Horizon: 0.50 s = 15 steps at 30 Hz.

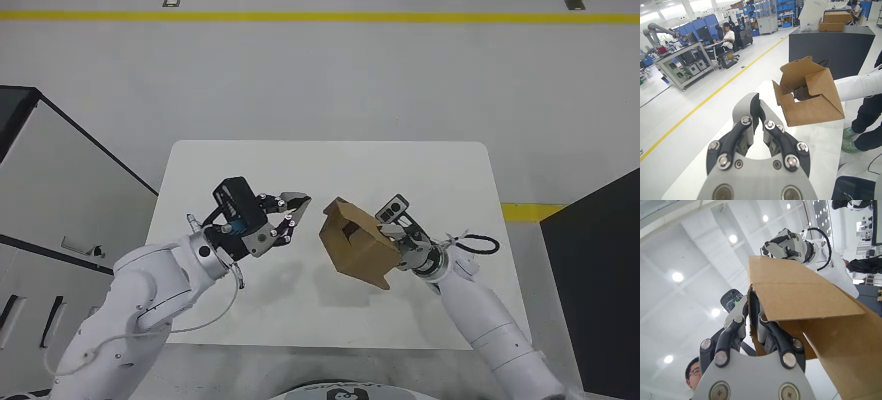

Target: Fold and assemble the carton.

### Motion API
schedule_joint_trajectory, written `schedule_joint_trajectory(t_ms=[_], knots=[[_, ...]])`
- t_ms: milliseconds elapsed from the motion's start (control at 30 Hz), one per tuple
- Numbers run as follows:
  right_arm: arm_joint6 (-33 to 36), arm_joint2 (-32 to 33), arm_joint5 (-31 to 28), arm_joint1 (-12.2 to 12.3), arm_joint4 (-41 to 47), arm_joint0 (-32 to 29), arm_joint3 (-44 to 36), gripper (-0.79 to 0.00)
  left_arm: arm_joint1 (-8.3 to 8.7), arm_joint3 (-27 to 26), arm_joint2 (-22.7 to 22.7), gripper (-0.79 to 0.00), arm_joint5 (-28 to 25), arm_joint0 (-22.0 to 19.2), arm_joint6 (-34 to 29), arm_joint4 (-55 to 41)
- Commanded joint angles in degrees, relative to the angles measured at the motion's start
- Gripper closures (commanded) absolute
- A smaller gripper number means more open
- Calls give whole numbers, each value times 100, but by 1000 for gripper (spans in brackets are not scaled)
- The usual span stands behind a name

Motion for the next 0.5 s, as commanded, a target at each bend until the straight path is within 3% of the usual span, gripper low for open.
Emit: schedule_joint_trajectory(t_ms=[0, 467], knots=[[-1, 2, -8, 0, -2, 0, -2, 0, 0, 1, -1, 0, 0, -1, -1, -1], [-355, -39, 60, -15, -44, -152, -236, 0, -6, -16, 227, 0, -428, -73, 16, 49]])
